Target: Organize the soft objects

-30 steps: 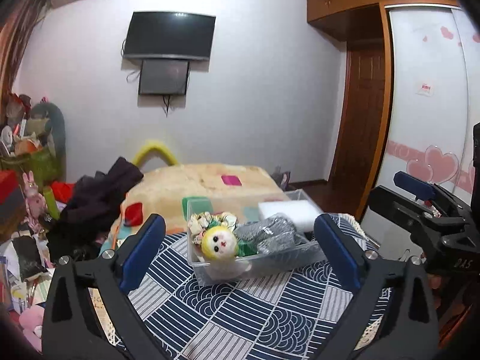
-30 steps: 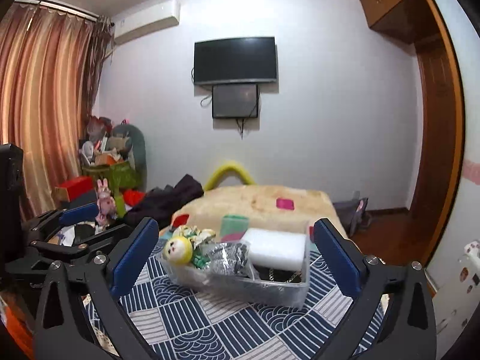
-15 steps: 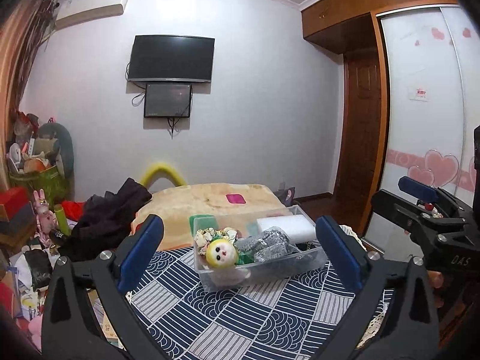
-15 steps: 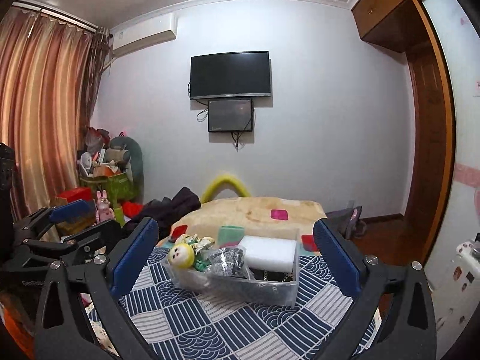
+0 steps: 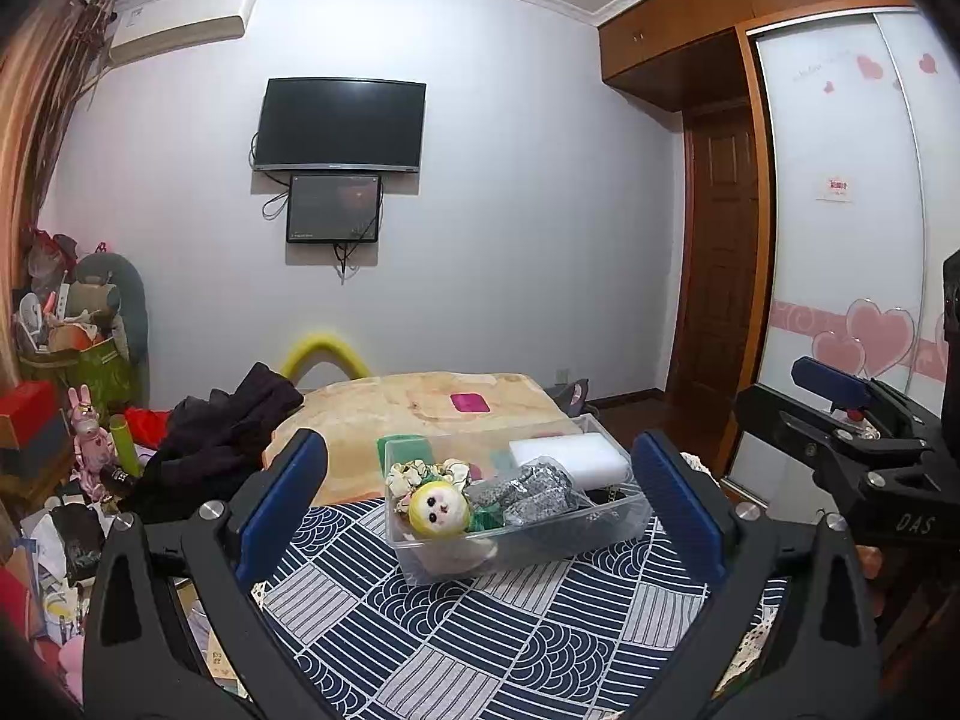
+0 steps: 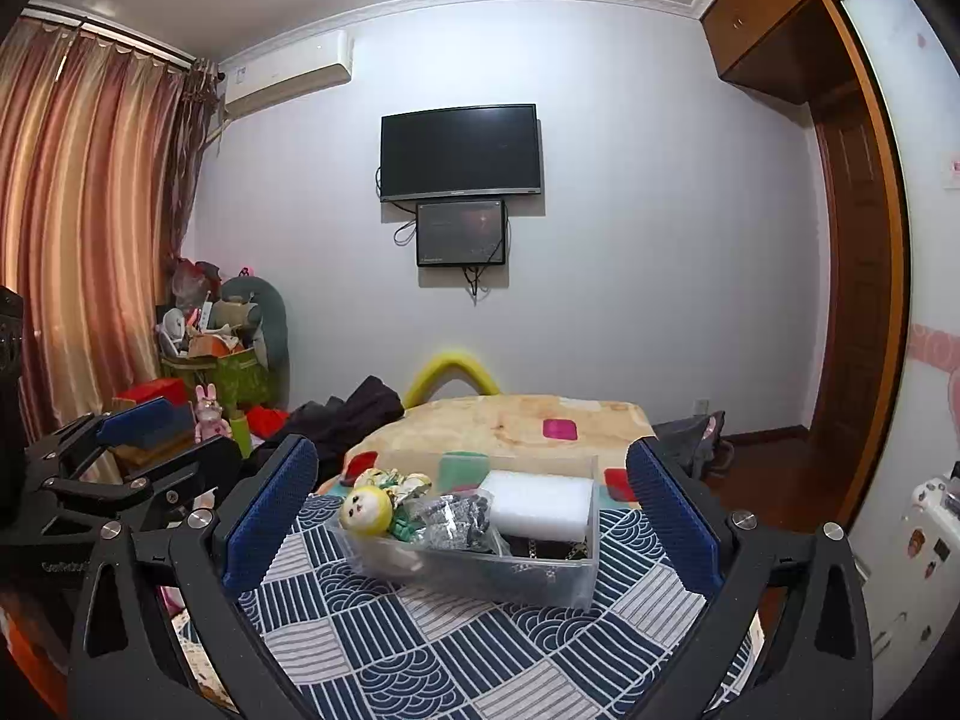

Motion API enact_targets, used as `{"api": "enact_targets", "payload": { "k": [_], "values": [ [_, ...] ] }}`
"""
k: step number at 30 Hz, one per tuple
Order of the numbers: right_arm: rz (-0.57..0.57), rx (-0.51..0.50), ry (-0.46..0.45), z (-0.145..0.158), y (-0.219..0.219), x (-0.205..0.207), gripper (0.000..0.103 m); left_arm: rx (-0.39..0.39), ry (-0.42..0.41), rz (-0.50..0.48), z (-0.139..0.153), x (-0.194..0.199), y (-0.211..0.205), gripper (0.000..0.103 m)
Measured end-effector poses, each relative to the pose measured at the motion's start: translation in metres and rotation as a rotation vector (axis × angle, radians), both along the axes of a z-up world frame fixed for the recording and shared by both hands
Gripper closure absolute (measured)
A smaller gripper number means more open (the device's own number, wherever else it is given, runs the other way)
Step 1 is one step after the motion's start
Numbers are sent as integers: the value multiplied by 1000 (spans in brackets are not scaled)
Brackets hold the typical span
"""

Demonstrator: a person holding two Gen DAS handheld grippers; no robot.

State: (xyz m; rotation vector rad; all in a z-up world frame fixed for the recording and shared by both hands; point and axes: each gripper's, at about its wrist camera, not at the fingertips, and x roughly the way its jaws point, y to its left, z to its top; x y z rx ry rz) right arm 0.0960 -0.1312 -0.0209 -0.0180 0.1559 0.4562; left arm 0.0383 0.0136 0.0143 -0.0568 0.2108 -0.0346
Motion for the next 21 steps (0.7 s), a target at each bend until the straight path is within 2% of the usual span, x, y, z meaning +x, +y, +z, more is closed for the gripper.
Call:
{"api": "enact_targets", "payload": {
  "k": [21],
  "values": [
    [9,-2,-11,3,4,-10,0,-32,23,-19,0,2,3,0]
  ]
}}
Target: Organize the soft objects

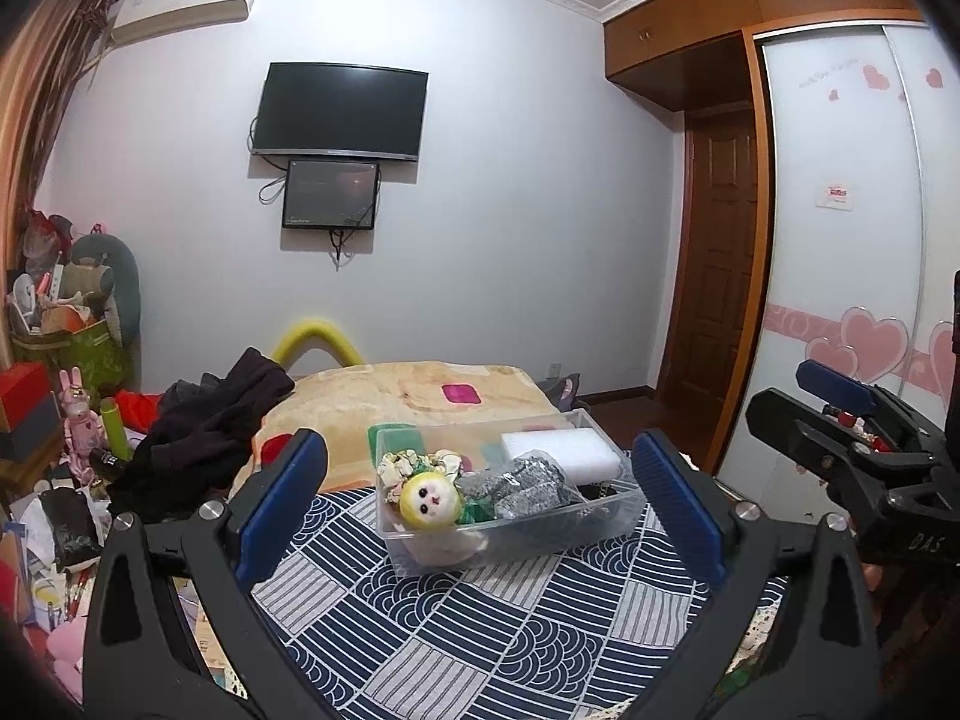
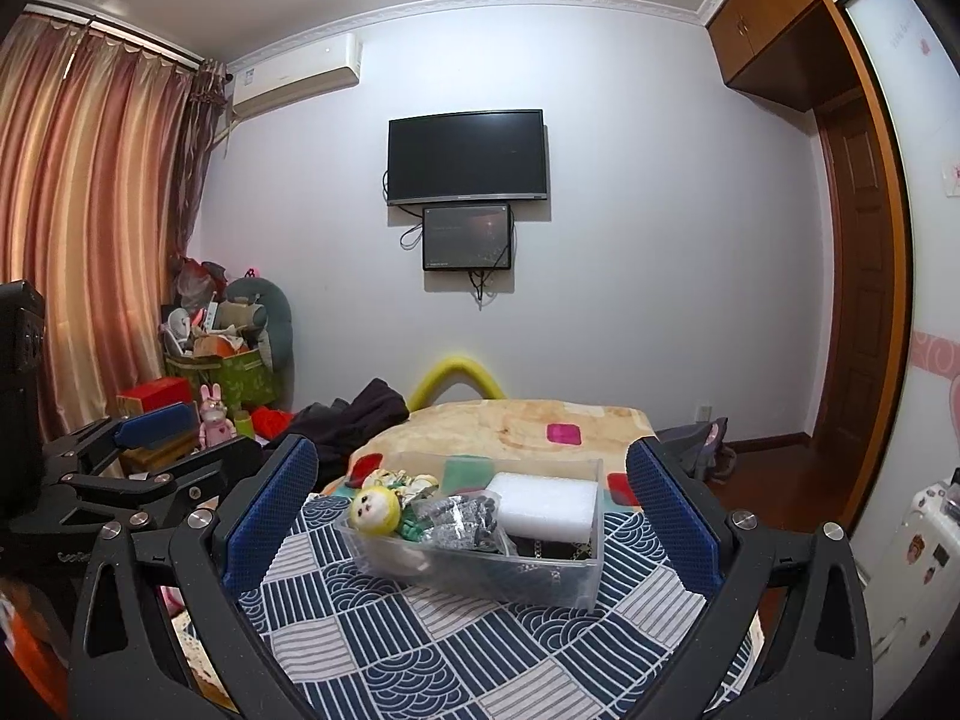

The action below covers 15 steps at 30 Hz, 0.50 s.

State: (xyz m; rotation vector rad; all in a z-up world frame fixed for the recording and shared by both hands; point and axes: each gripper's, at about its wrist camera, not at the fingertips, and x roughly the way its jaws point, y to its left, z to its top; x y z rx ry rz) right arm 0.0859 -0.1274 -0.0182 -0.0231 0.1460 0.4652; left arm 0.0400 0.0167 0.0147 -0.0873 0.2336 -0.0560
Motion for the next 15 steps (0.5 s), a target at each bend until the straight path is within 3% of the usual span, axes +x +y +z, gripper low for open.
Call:
{"api": "enact_targets", "payload": {
  "k": [15],
  "values": [
    [2,-13,1,-1,0,-2,0,10,1,-8,2,-3,-4,0]
  ]
}}
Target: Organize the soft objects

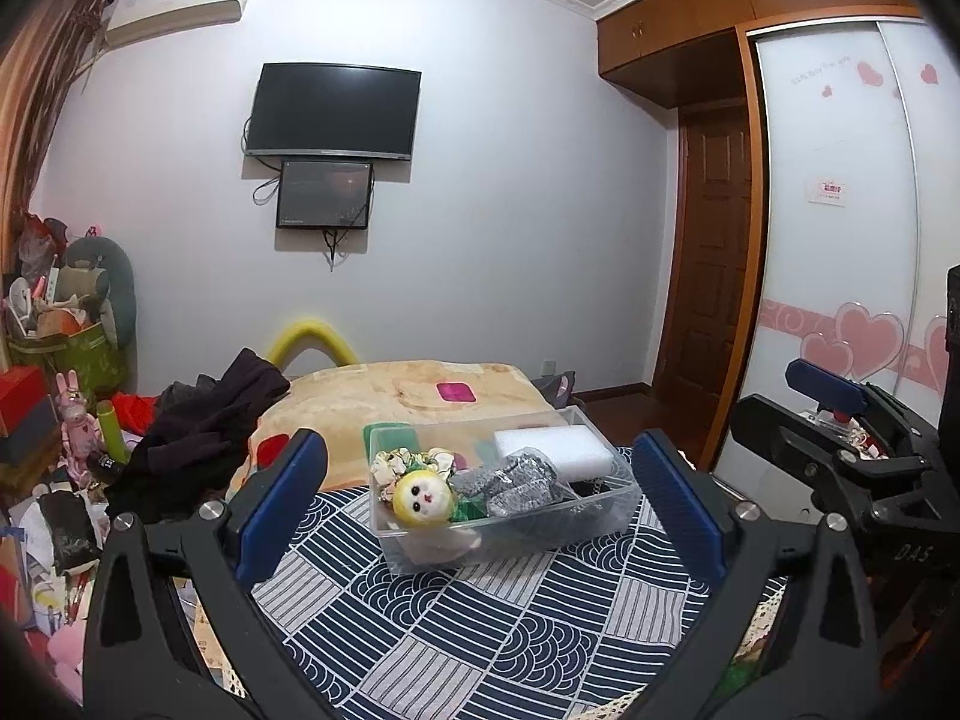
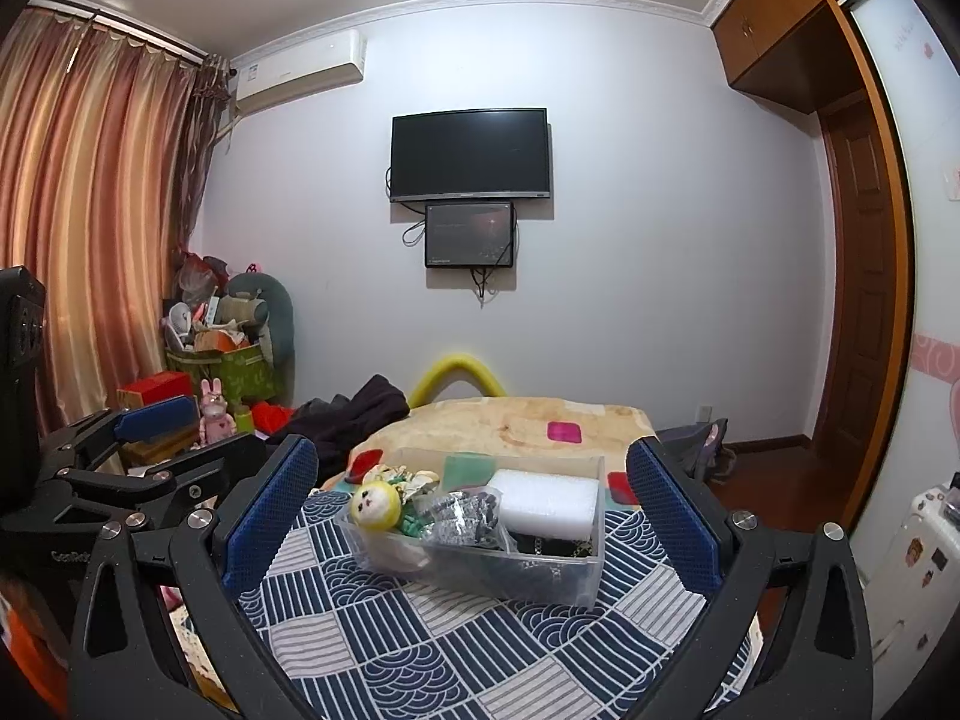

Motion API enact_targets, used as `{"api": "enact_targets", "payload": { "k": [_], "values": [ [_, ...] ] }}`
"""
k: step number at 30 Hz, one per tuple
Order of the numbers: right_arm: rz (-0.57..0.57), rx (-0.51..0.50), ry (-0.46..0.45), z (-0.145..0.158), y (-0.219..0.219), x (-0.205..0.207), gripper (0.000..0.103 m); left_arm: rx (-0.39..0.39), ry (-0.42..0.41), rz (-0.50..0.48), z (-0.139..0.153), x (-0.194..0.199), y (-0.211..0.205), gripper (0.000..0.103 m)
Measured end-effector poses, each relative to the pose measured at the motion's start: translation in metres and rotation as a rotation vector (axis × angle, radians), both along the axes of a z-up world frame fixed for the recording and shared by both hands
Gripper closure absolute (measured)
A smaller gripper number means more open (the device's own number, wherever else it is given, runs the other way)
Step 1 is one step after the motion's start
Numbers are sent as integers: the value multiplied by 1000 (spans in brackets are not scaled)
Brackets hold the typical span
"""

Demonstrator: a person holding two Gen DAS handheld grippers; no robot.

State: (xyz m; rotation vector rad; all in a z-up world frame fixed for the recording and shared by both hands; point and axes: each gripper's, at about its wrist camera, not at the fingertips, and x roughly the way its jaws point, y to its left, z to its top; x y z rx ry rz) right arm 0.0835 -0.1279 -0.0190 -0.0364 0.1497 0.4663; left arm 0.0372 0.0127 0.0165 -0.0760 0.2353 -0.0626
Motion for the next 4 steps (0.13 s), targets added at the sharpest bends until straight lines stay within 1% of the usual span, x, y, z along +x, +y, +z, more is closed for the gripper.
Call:
{"api": "enact_targets", "payload": {
  "k": [4],
  "values": [
    [0,6,7,-1,-1,3,0,4,-1,-1,-1,0,0,0]
  ]
}}
